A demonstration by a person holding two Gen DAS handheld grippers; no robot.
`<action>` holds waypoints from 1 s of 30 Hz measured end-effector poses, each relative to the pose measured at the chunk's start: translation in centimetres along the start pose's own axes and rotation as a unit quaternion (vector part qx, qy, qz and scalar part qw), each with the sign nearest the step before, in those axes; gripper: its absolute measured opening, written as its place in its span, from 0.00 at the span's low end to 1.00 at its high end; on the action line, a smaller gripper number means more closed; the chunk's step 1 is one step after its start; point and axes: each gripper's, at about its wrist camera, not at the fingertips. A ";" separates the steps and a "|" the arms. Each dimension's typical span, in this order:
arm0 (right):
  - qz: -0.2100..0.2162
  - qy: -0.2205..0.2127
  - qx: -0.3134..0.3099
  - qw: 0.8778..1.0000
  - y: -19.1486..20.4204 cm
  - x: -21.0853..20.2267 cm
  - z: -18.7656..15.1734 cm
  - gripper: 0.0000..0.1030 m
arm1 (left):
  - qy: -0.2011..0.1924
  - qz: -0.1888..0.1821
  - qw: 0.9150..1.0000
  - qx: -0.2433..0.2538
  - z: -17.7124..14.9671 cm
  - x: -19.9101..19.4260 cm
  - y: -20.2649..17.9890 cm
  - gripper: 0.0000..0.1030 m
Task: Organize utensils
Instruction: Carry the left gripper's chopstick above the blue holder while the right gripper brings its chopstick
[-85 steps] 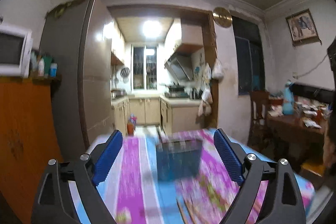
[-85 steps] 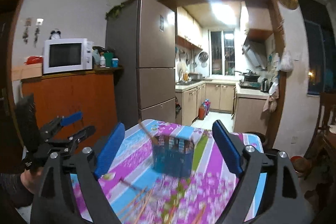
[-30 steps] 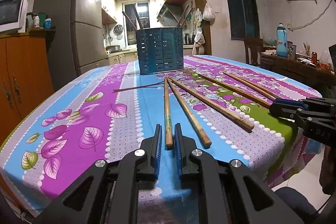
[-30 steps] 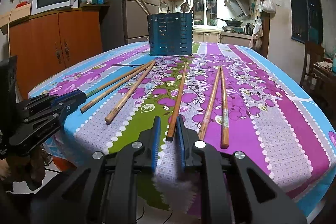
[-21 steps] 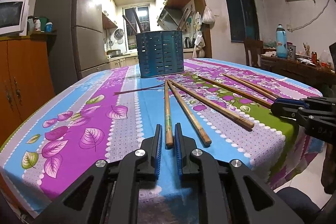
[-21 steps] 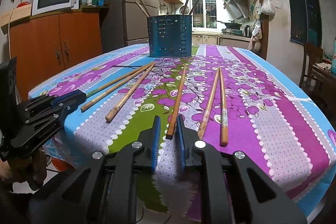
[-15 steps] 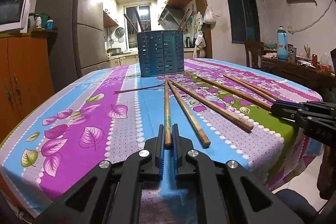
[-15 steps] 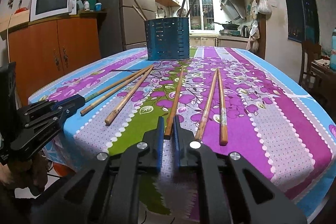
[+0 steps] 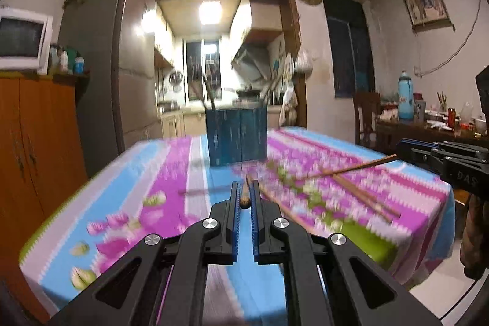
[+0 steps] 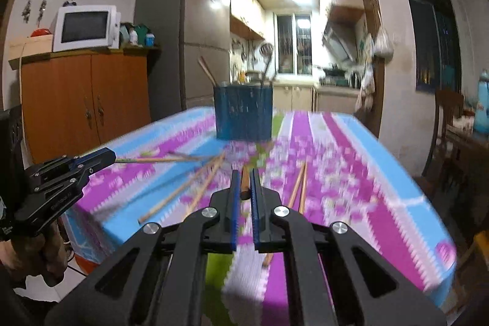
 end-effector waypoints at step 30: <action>0.053 0.016 -0.021 0.998 -3.6 6.7 14.3 0.05 | 0.000 -0.024 1.000 0.005 15.5 8.8 2.8 0.07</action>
Point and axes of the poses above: each gripper's, at about its wrist camera, not at the fingertips, and x roughly the way its jaws point, y to its left, z to its top
